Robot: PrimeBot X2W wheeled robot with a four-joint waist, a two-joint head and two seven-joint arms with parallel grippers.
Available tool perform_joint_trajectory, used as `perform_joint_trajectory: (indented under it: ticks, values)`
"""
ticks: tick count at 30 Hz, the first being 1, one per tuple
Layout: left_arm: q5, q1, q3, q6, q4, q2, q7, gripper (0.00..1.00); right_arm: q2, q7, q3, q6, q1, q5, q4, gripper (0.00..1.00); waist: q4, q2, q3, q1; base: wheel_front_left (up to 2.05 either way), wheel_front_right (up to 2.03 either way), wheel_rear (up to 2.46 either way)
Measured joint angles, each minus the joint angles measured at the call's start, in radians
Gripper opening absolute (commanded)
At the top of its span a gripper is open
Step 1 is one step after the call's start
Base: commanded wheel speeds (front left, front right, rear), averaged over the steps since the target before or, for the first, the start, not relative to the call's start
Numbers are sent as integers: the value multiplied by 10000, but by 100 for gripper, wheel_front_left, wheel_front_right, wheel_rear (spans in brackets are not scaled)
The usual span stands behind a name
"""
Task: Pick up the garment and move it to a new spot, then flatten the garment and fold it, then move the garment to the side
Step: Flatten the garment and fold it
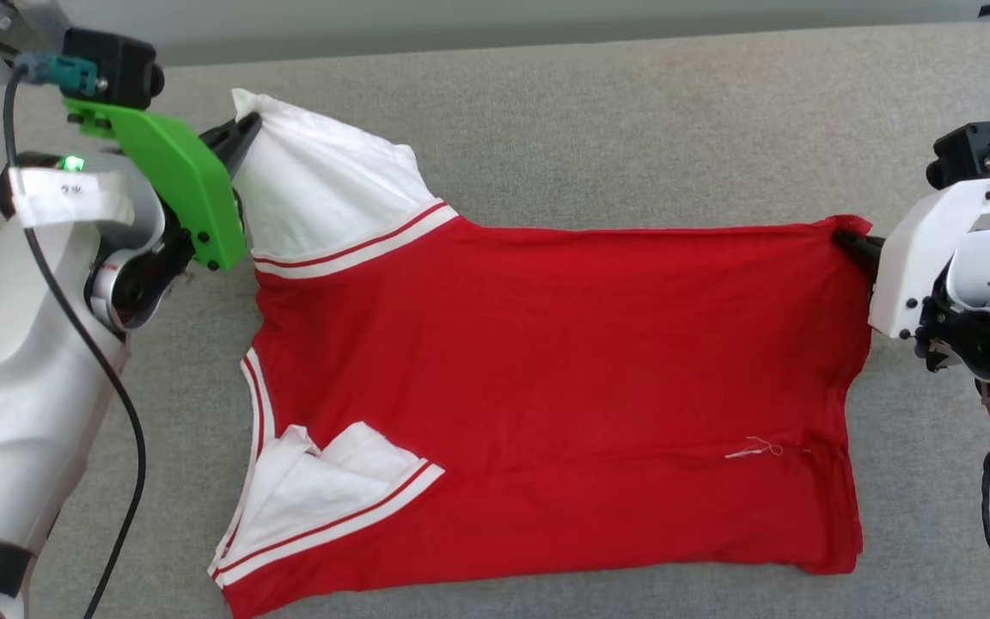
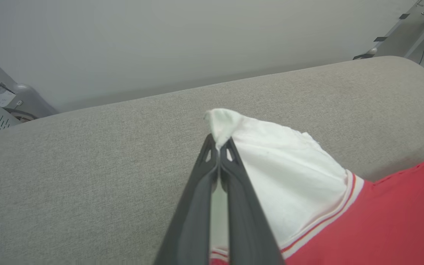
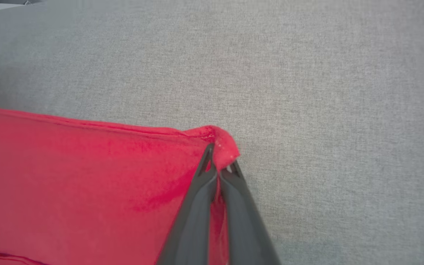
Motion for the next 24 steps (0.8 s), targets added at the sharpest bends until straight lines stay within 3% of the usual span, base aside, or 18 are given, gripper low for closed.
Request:
perform_joint_trajectory:
  ticks: [5,10,24]
  values:
    - [-132,1027,113,132,-407,123,-479,0,-90,-811,23,0,367,-207,-255,0,102,0,-343,0,0,0,0]
    - [-257,2610,198,614,-1323,360,-978,0,-58,-1620,-136,0,1463,-454,-596,0,225,0,-580,0,0,0,0]
    - [-940,7479,546,2711,-4886,1216,-1889,0,546,-2414,-1321,0,4893,-880,-1990,0,555,0,-1158,0,0,0,0]
